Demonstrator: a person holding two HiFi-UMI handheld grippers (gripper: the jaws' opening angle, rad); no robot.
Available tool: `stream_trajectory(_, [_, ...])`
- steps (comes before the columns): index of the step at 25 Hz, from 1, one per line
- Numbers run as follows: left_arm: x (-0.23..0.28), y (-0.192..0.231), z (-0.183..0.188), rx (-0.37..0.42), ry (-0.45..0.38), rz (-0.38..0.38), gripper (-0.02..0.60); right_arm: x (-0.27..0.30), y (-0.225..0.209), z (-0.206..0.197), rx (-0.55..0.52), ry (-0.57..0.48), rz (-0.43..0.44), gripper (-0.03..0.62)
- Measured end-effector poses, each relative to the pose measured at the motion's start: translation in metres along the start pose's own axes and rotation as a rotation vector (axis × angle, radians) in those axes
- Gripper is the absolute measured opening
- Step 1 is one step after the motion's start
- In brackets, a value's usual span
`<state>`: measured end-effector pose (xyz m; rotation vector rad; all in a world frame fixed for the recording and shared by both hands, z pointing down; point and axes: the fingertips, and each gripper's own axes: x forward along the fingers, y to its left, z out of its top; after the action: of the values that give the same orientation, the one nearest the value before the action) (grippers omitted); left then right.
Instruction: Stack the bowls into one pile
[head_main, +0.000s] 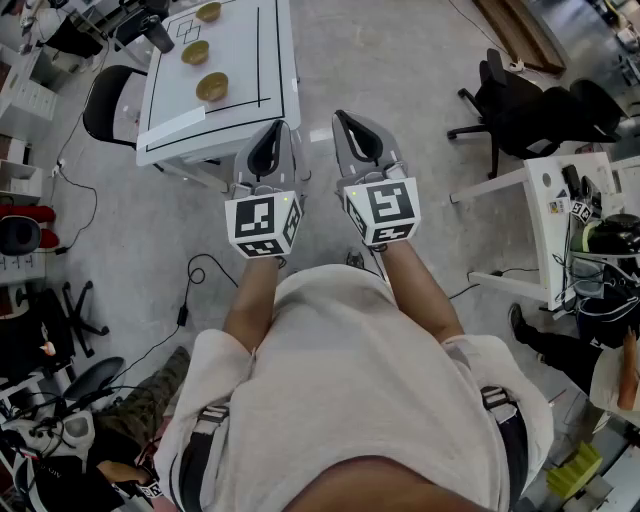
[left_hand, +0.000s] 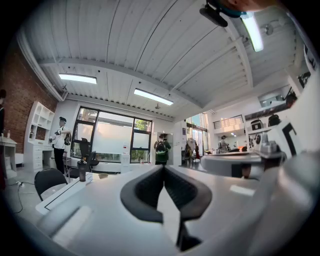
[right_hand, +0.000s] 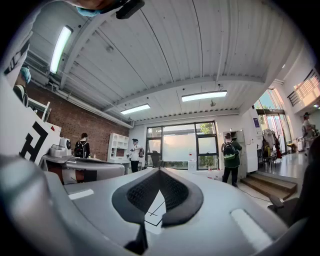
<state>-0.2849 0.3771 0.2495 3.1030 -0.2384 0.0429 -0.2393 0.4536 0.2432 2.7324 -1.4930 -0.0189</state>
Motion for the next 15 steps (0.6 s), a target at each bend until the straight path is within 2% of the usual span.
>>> stream_trajectory(9, [0.006, -0.015, -0.013, -0.001, 0.028, 0.02, 0.002, -0.006, -0.012, -0.014, 0.008, 0.029, 0.017, 0.0])
stream_trajectory(15, [0.011, -0.012, -0.024, -0.01, 0.071, 0.084, 0.002, 0.0, -0.017, -0.021, -0.004, 0.057, 0.031, 0.0])
